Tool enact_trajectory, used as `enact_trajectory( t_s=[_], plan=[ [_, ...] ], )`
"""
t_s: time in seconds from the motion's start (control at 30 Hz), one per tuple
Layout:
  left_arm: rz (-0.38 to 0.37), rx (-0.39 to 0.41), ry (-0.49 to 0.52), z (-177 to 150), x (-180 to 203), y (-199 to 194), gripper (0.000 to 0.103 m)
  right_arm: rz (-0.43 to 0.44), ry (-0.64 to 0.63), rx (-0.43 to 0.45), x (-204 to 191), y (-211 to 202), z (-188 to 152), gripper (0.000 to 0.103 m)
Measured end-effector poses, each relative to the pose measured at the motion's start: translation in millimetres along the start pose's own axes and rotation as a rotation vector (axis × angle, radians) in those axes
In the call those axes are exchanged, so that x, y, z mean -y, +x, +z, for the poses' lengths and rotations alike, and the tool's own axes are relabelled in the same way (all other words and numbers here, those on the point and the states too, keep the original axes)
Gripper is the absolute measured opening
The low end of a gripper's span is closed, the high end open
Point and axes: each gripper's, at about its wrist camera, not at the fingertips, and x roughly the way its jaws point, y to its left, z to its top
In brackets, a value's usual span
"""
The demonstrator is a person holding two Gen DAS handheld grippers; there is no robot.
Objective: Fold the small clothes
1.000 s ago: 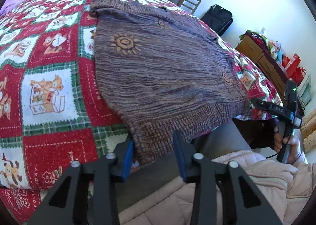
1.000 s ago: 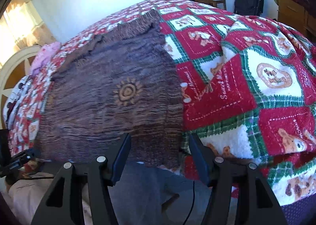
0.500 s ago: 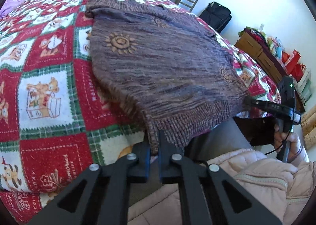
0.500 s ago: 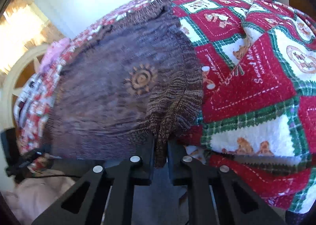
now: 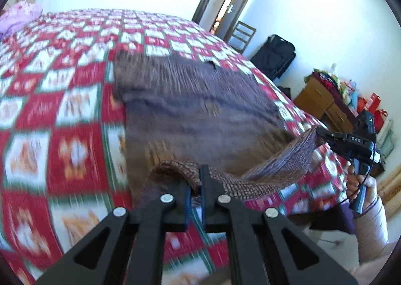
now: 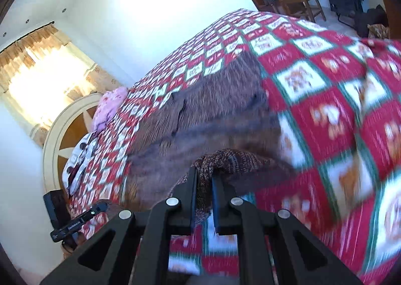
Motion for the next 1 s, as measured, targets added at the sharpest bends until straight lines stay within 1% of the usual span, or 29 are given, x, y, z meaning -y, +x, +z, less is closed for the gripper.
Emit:
enact_trajectory(
  t_s=[0.1, 0.17, 0.2, 0.27, 0.33, 0.37, 0.4, 0.43, 0.47, 0.5, 0.53, 0.57, 0.6, 0.63, 0.67, 0.7, 0.8, 0.87, 0.93, 1.0],
  plan=[
    [0.02, 0.033, 0.002, 24.7, -7.1, 14.3, 0.006, -0.032, 0.019, -0.004, 10.4, 24.9, 23.8, 0.01],
    [0.038, 0.039, -0.004, 38.4, -10.5, 27.8, 0.006, -0.051, 0.056, -0.018, 23.2, 47.9, 36.3, 0.01],
    [0.064, 0.036, -0.002, 46.5, -12.8, 38.6, 0.006, -0.061, 0.071, -0.02, 28.8, 55.1, 39.5, 0.01],
    [0.093, 0.028, -0.011, 56.9, -19.3, 58.6, 0.006, -0.078, 0.097, -0.024, 38.3, 74.4, 46.1, 0.01],
    [0.089, 0.007, -0.044, 62.0, -27.7, 72.2, 0.006, -0.091, 0.121, -0.031, 45.5, 86.8, 47.3, 0.011],
    [0.091, -0.003, -0.058, 64.5, -32.6, 77.7, 0.006, -0.087, 0.138, -0.046, 47.5, 93.2, 47.8, 0.011],
    [0.092, -0.009, -0.077, 66.0, -38.3, 80.8, 0.008, -0.074, 0.159, -0.062, 50.2, 96.7, 48.4, 0.012],
    [0.082, -0.013, -0.088, 67.2, -42.6, 81.7, 0.014, -0.046, 0.192, -0.074, 53.8, 98.6, 49.2, 0.017],
    [0.067, -0.019, -0.094, 68.6, -44.1, 81.4, 0.018, -0.022, 0.217, -0.064, 56.6, 96.9, 50.3, 0.029],
    [0.047, -0.023, -0.094, 70.2, -46.7, 79.4, 0.03, -0.003, 0.233, -0.049, 59.1, 94.4, 52.3, 0.039],
    [0.044, -0.013, -0.084, 72.1, -47.7, 75.4, 0.047, 0.021, 0.247, -0.026, 61.3, 90.3, 54.5, 0.061],
    [0.054, 0.005, -0.074, 73.8, -47.4, 71.0, 0.057, 0.048, 0.263, 0.002, 62.8, 85.5, 57.7, 0.07],
    [0.077, 0.042, -0.058, 75.0, -47.9, 62.1, 0.072, 0.069, 0.28, 0.035, 64.0, 79.0, 61.2, 0.07],
    [0.084, 0.071, -0.047, 75.5, -48.9, 54.7, 0.08, 0.085, 0.291, 0.058, 64.2, 74.4, 63.9, 0.07],
    [0.085, 0.104, -0.031, 74.9, -49.9, 44.3, 0.083, 0.096, 0.297, 0.082, 64.1, 69.1, 66.4, 0.07],
    [0.087, 0.12, -0.019, 75.9, -51.4, 38.7, 0.085, 0.08, 0.295, 0.116, 63.0, 61.4, 67.8, 0.07],
    [0.109, 0.136, 0.016, 72.5, -54.7, 25.4, 0.085, 0.033, 0.258, 0.15, 54.5, 47.3, 64.1, 0.07],
    [0.119, 0.113, 0.053, 67.4, -55.2, 24.4, 0.085, 0.006, 0.232, 0.156, 49.7, 42.6, 58.4, 0.07],
    [0.114, 0.077, 0.086, 58.5, -54.5, 28.0, 0.085, -0.052, 0.19, 0.156, 43.6, 37.4, 47.7, 0.07],
    [0.106, 0.035, 0.124, 48.4, -53.5, 33.0, 0.085, -0.09, 0.154, 0.149, 40.1, 34.5, 39.0, 0.07]
  ],
)
